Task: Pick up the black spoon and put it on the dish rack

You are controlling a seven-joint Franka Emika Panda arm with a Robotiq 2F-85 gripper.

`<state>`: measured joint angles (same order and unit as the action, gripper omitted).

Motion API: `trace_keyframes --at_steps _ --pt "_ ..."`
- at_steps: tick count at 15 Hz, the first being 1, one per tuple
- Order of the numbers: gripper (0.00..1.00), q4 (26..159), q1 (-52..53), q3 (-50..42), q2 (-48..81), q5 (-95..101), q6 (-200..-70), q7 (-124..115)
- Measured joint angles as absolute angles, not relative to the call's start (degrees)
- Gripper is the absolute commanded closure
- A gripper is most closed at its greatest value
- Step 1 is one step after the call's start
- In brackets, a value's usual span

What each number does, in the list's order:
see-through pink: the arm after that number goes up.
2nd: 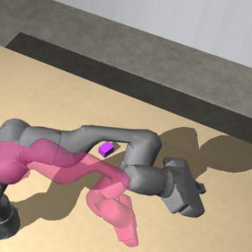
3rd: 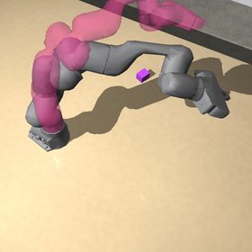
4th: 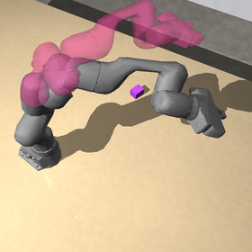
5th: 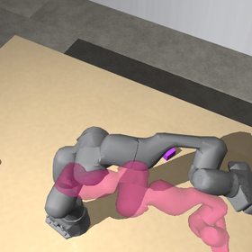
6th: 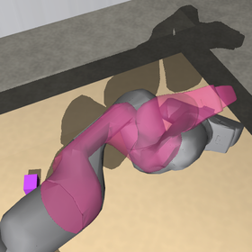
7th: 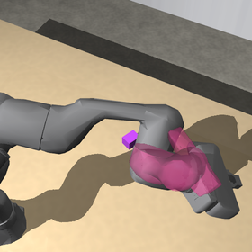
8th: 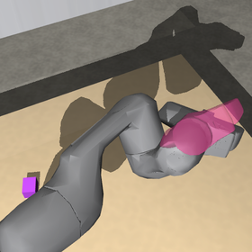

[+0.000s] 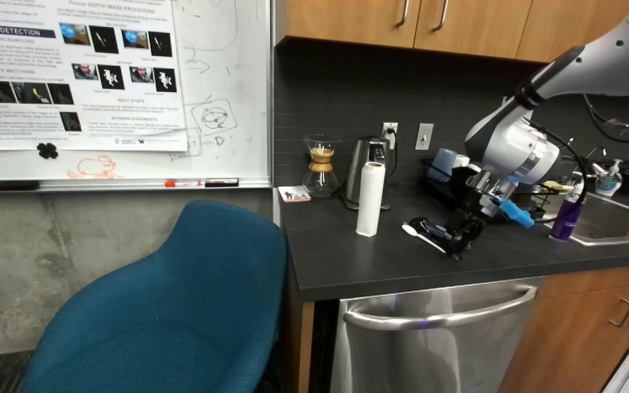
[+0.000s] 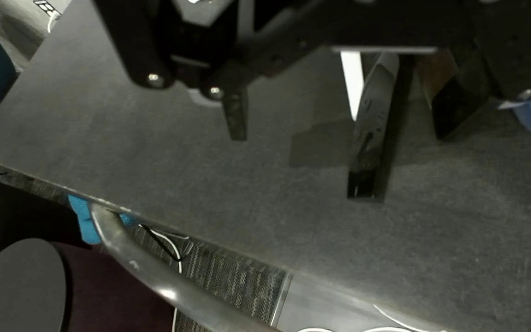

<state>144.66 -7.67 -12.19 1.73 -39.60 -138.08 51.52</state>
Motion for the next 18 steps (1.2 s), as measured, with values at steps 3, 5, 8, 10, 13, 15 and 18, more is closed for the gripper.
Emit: trace_keyframes --at_steps 3,5,8,10,13,15,18 --pt "0.0 144.7 -7.7 -11.6 1.7 -39.6 -138.1 51.4" --pt "0.0 144.7 -7.7 -11.3 1.7 -39.6 -138.1 51.3" --pt "0.0 144.7 -7.7 -11.0 1.7 -39.6 -138.1 51.2" --pt "0.0 144.7 -7.7 -10.8 1.7 -39.6 -138.2 51.1" --pt "0.0 145.3 -7.7 -10.7 1.3 -39.6 -139.4 50.8" --pt "0.0 146.3 -7.7 -10.7 0.8 -39.6 -141.9 50.1" --pt "0.0 148.4 -7.7 -10.7 -0.3 -39.6 -146.3 48.9"
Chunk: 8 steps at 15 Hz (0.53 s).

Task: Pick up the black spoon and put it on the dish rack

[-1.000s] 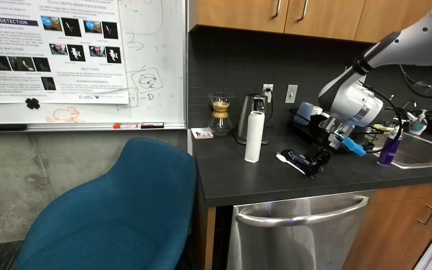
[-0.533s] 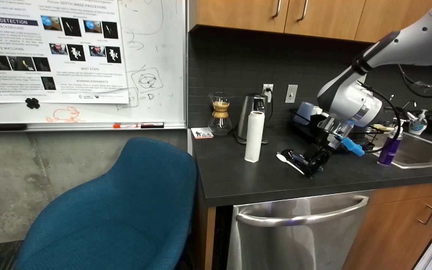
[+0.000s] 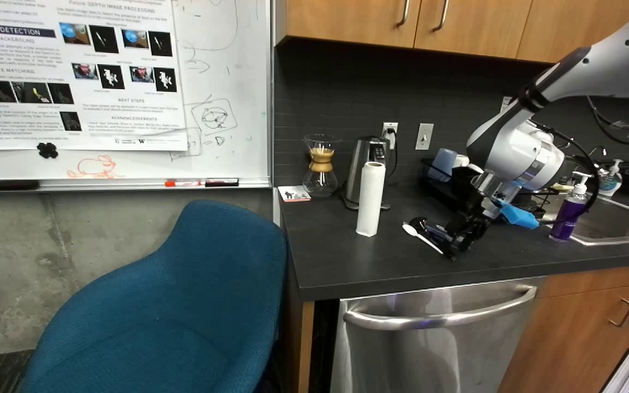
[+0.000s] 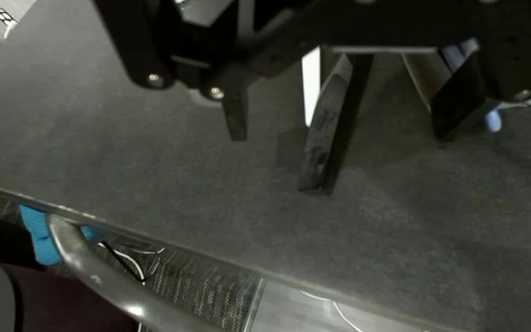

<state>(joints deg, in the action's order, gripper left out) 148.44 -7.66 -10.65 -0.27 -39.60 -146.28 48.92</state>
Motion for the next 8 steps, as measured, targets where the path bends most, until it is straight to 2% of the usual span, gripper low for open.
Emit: trace_keyframes --at_steps 8 --pt "0.0 152.6 -7.4 -10.3 -5.6 -39.3 -146.5 45.4"
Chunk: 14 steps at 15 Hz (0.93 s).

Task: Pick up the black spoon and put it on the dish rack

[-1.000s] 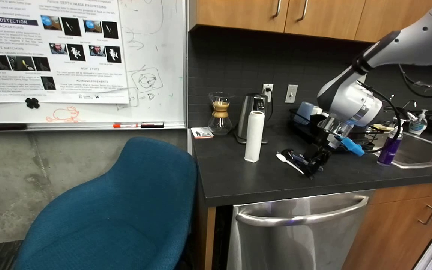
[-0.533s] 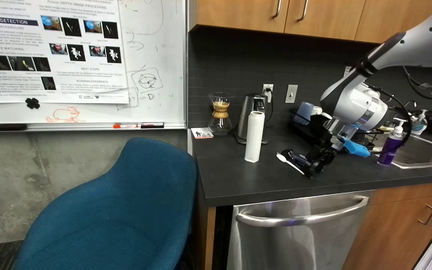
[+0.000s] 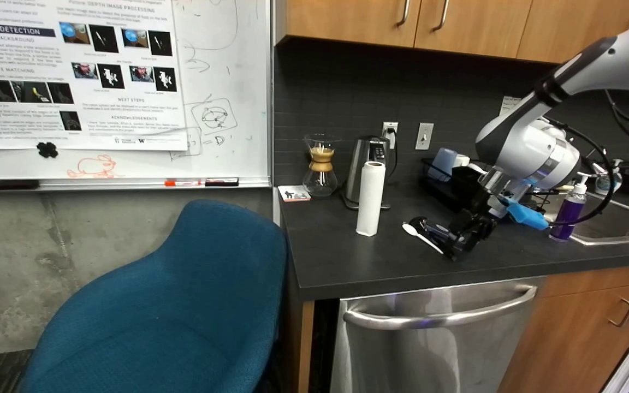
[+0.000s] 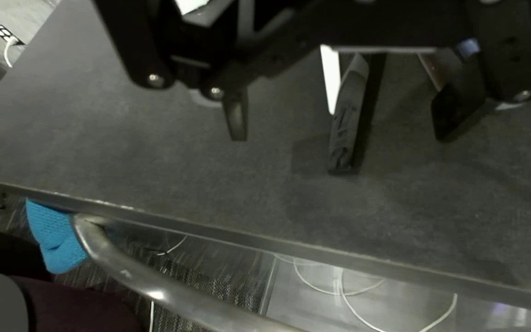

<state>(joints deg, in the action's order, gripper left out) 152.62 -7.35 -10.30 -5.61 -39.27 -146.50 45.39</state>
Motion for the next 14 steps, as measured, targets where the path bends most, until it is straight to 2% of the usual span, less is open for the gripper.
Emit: trace_keyframes --at_steps 14 --pt "0.0 153.3 -6.3 -10.4 -8.3 -41.8 -145.8 43.2"
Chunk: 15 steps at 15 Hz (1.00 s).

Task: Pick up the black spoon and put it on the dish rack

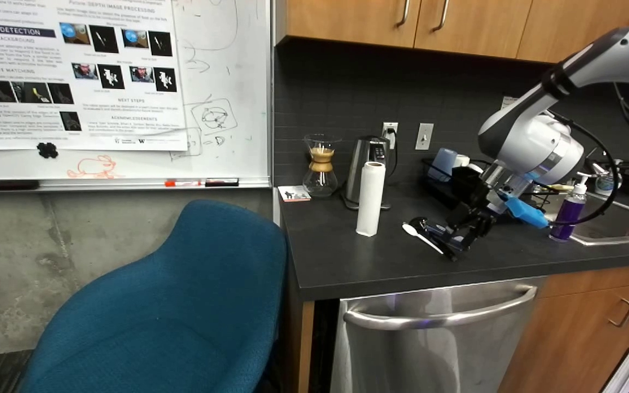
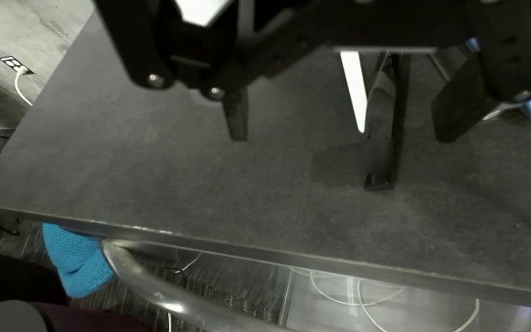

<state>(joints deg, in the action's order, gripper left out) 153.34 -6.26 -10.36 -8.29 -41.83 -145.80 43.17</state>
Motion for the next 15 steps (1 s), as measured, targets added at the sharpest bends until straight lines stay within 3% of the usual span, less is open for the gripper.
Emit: trace_keyframes --at_steps 15 --pt "0.0 150.9 -5.3 -9.9 -3.9 -42.1 -147.1 43.2"
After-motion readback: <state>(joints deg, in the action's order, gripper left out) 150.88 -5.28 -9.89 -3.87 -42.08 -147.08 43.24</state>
